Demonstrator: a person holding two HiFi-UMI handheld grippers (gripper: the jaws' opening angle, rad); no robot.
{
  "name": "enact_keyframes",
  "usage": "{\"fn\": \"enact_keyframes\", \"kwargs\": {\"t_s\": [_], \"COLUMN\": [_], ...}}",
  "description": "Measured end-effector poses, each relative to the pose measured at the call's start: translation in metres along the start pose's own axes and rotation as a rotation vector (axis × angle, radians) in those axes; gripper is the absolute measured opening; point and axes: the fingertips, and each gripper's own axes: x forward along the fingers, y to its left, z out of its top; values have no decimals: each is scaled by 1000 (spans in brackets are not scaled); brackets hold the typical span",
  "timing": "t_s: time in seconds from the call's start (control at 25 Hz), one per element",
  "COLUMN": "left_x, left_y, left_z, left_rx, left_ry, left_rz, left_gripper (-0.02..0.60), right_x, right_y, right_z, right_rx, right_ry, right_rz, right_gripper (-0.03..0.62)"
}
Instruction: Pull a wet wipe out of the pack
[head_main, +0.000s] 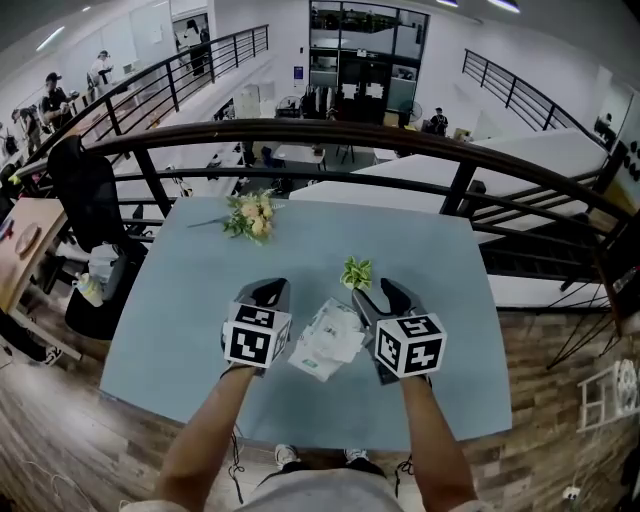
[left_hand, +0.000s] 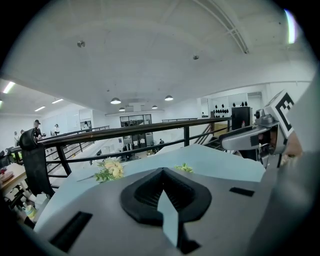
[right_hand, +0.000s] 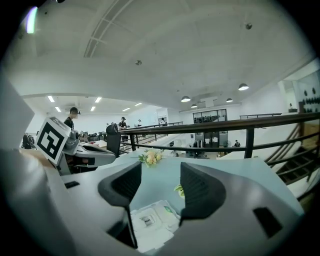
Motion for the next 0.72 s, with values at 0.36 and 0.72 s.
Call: {"fn": "enact_keyframes", "kwargs": {"t_s": [0.36,0.72], "left_x": [2,5], "left_y": [3,-1], "left_z": [0,-8], "left_rx": [22,23], "left_ry": [-11,-2], "left_rz": [-44,-65], "left_gripper": [-5,-5], "right_x": [-2,1], "right_y": [7,11], "right_z": [-1,-13], "right_rx": [12,16], "right_ry": [-8,20], "right_rz": [-43,-42], "right_gripper": [227,227]}}
